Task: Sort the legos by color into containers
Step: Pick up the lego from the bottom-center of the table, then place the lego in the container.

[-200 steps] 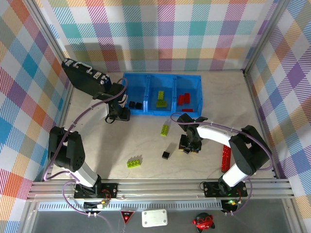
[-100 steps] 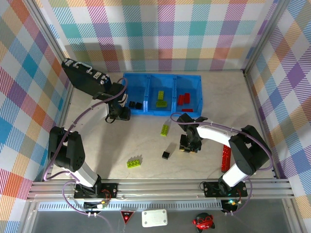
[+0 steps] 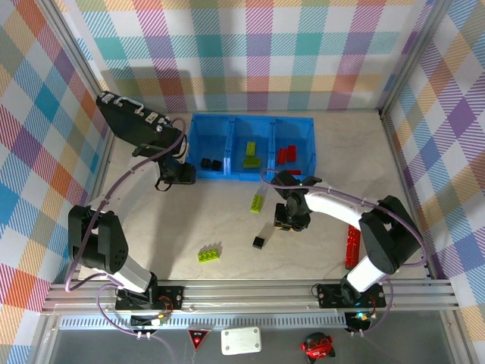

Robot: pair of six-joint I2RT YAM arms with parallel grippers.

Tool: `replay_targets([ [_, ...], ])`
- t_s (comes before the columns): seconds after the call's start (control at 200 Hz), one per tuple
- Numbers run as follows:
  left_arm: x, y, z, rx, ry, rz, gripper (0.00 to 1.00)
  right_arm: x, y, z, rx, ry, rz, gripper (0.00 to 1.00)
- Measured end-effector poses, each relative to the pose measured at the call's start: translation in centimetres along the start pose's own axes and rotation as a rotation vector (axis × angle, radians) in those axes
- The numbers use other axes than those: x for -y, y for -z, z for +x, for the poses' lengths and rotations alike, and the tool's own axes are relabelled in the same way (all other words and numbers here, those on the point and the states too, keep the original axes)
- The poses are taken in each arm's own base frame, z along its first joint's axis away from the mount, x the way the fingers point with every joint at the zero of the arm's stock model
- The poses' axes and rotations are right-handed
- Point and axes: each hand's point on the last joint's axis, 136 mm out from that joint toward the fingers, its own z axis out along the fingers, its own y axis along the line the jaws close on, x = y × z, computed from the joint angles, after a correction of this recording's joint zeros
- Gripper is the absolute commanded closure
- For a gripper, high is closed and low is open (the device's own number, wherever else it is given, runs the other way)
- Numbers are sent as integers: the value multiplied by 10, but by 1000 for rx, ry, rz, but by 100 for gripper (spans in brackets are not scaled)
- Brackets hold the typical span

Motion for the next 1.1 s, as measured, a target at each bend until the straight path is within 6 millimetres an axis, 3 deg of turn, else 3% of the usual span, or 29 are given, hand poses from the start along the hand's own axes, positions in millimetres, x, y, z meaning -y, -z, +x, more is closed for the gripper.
replay_targets([
  [0.37, -5, 11, -5, 45, 21, -6, 54, -61, 18, -30, 32, 105, -60, 63],
  [0.82, -9, 18, -7, 75, 30, -21, 54, -161, 39, -78, 91, 240, -174, 62],
  [1.1, -14, 21, -8, 87, 49, -29, 55, -210, 44, -98, 110, 292, -246, 62],
])
